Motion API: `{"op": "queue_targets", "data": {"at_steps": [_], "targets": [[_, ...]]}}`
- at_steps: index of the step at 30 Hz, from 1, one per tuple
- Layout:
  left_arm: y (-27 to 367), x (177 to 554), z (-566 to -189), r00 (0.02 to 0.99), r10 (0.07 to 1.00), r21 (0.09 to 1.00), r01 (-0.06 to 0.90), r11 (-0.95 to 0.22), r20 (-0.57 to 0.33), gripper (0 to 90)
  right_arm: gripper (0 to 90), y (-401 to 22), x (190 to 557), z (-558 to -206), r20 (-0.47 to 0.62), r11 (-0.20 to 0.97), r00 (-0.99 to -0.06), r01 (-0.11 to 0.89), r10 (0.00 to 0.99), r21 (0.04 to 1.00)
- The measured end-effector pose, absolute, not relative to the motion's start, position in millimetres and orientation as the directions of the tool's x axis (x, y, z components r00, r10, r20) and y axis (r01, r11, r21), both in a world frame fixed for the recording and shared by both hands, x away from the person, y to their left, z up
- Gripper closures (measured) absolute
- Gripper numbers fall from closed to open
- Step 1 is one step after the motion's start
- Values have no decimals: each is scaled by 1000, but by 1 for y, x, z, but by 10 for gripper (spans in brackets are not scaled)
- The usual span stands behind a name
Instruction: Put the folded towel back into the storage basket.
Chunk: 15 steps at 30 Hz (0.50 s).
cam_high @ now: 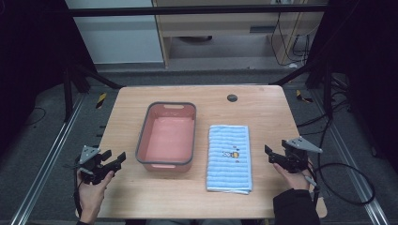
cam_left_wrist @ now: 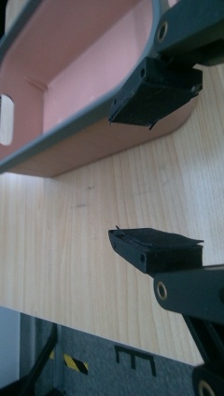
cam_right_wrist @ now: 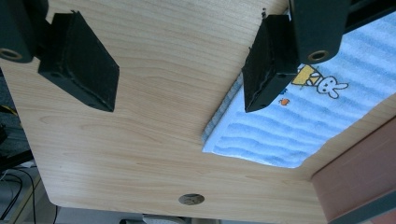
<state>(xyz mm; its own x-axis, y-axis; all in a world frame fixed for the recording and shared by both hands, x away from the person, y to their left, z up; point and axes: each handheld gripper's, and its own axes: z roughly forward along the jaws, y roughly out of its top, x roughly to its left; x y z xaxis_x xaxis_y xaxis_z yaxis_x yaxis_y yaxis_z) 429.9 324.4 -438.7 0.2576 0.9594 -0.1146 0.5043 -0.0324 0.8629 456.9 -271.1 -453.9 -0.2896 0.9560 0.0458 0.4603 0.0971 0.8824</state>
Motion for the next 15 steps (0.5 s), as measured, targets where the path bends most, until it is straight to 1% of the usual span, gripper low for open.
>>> {"op": "queue_targets", "data": {"at_steps": [7, 15], "targets": [[316, 423, -426, 275, 959, 888, 455, -65, -71, 333, 271, -273, 455, -450, 46, 90, -286, 443, 957, 892], [308, 418, -413, 306, 950, 901, 426, -77, -63, 301, 255, -272, 454, -442, 50, 90, -296, 441, 954, 893]]}}
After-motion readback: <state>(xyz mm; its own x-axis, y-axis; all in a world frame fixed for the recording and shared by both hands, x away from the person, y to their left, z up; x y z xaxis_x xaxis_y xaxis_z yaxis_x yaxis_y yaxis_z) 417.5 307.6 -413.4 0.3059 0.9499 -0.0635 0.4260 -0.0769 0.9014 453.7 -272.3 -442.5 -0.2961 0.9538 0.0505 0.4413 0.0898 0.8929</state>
